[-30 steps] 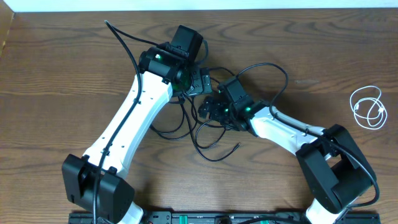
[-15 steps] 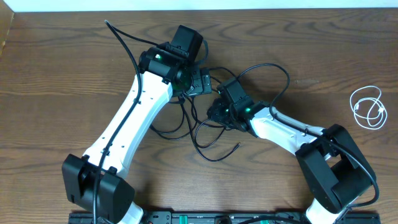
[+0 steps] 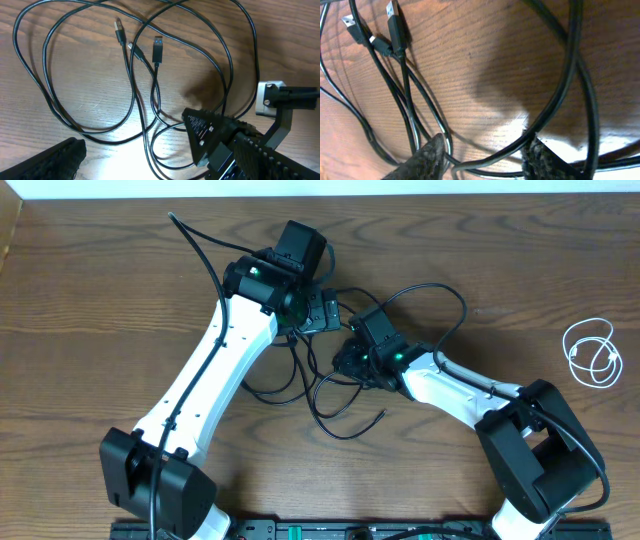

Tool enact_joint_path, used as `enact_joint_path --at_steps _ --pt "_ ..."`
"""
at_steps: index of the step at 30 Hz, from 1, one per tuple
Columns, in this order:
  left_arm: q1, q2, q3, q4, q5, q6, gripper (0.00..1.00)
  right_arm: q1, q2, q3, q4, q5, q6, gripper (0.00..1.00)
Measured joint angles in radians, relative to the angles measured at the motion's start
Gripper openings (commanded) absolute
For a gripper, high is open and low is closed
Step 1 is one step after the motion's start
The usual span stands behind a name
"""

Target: Untangle cables

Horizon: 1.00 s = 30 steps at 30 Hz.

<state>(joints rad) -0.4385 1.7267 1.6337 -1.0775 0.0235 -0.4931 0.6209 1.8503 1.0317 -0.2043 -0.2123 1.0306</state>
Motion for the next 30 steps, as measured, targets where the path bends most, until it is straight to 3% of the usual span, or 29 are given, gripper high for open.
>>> enact_joint_path --at_steps 1,3,7,14,15,18,19,28,30 --pt "0.0 0.0 0.0 0.0 0.0 0.0 1.0 0.0 0.0 0.0 0.0 -0.007 0.001 0.57" --pt "0.0 0.0 0.0 0.0 0.0 0.0 1.0 0.0 0.0 0.0 0.0 -0.023 0.006 0.57" --pt "0.0 0.0 0.0 0.0 0.0 0.0 1.0 -0.002 0.0 0.0 0.0 -0.039 0.01 0.44" --pt "0.0 0.0 0.0 0.0 0.0 0.0 1.0 -0.022 0.0 0.0 0.01 -0.047 0.011 0.33" --pt "0.0 0.0 0.0 0.0 0.0 0.0 1.0 -0.024 0.0 0.0 0.012 -0.047 0.012 0.3" --pt "0.0 0.0 0.0 0.0 0.0 0.0 1.0 -0.027 0.0 0.0 0.011 -0.041 0.021 0.05" --pt "0.0 0.0 0.0 0.0 0.0 0.0 1.0 -0.027 0.0 -0.001 0.01 -0.039 0.023 0.01" --pt "0.0 0.0 0.0 0.0 0.0 0.0 1.0 -0.046 0.0 -0.001 0.01 -0.04 -0.051 0.01" --pt "0.0 0.0 0.0 0.0 0.0 0.0 1.0 -0.069 0.0 -0.001 0.011 -0.066 -0.083 0.09"
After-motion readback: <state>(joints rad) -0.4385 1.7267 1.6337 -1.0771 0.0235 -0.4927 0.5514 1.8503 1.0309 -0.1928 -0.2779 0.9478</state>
